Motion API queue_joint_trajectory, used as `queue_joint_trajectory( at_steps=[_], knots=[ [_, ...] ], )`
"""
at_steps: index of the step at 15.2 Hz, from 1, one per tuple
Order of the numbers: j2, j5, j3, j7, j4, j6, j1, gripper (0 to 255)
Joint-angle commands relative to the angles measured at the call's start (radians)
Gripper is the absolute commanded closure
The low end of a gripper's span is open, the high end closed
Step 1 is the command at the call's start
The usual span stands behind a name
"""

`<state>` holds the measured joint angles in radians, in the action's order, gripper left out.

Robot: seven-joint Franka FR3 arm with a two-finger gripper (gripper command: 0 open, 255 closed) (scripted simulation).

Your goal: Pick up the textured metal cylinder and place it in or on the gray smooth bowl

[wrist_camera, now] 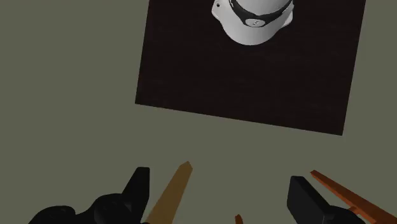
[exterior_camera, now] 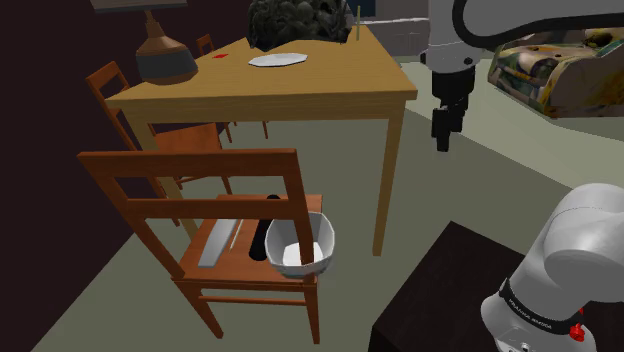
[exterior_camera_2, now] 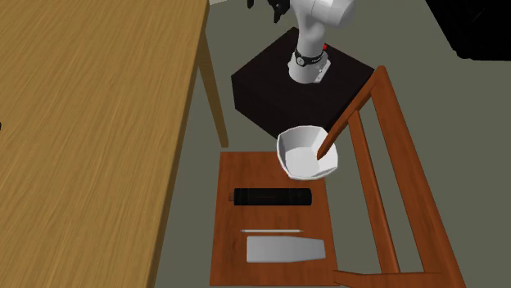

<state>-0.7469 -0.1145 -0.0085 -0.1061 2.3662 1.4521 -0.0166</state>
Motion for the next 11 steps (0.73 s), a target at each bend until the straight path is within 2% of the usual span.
queue_joint_trajectory(
  at_steps=[1,11],
  knots=[
    [0.0,0.0,0.0,0.0,0.0,0.0,0.0,0],
    [0.165,0.162,0.189,0.357,0.035,0.222,0.019,0]
  ],
)
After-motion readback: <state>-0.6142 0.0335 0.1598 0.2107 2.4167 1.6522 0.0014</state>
